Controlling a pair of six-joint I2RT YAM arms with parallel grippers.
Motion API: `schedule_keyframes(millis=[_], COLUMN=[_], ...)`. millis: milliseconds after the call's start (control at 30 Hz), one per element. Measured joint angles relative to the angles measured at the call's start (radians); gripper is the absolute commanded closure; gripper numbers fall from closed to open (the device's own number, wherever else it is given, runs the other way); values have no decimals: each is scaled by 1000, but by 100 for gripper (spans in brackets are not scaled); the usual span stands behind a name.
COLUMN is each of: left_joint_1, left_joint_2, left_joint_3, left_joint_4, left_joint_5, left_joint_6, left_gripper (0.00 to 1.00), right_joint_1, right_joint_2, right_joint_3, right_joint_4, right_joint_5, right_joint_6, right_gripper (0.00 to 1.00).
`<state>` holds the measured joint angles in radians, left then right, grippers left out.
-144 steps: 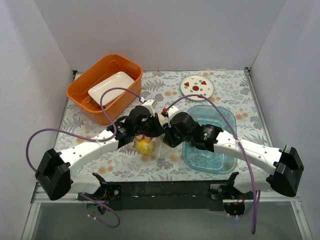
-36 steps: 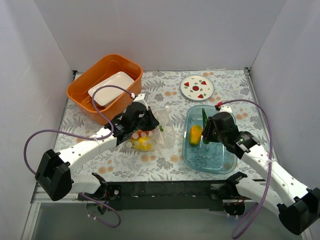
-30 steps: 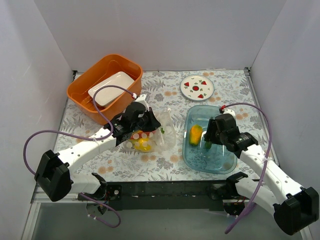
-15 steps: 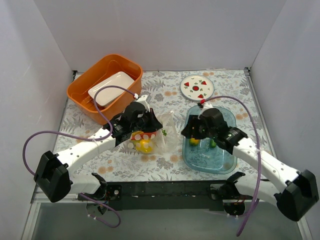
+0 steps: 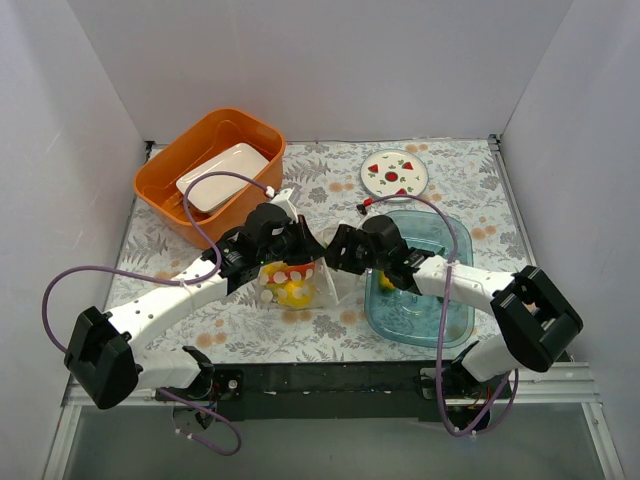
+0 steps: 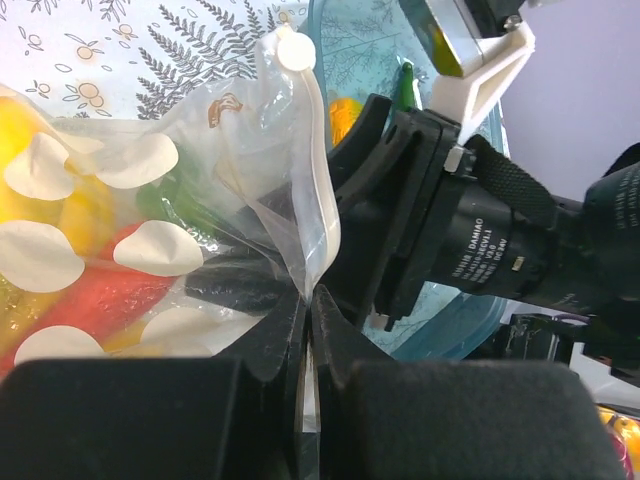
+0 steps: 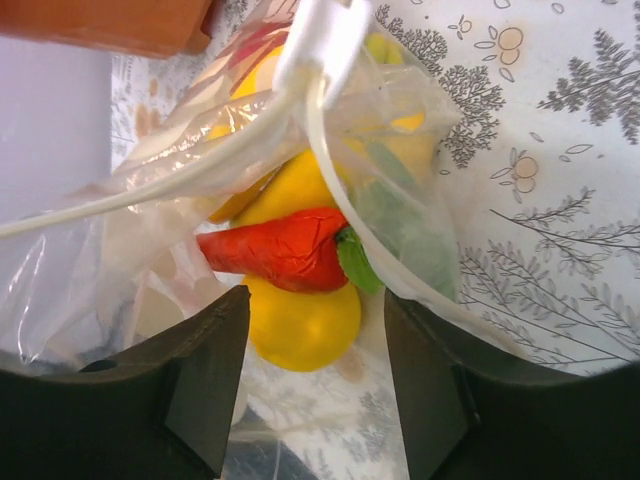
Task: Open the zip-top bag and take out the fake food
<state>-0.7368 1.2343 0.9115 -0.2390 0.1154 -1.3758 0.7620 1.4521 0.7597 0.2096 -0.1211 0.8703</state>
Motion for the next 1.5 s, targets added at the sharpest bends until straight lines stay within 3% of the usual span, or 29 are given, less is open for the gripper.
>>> schedule_keyframes(millis=[167,400,667,867,1333,1433,1467,1500], left_joint_1=[0,0,0,0,0,0,0,0], left_joint_2=[0,0,0,0,-10,-15,-17,-19], left_joint_3=[0,0,0,0,0,0,0,0], left_joint_4=[2,5,4,4,3,2,-1,-2], left_joint_5=[10,24,27,27,28,27,27,27], left_joint_6=[-2,-1,0,3,3,3,3,3], left_gripper=[100,100,100,100,100,100,100,100], right_joint_1=[5,10,50,52,64,72,73,76], right_joint_2=[40,104,97,94,103,131,139,145], right_joint_3=[-24,-26,-25,-23,-14,6,8,10], right_joint_4=[107,172,155,137,139,154,161,165], right_joint_5=[2,25,146,208,288,292,294,295], right_joint_6=[87,143,94,60,-25,-38,-39,-40], right_gripper=[34,43,60,65,65,79,90,94])
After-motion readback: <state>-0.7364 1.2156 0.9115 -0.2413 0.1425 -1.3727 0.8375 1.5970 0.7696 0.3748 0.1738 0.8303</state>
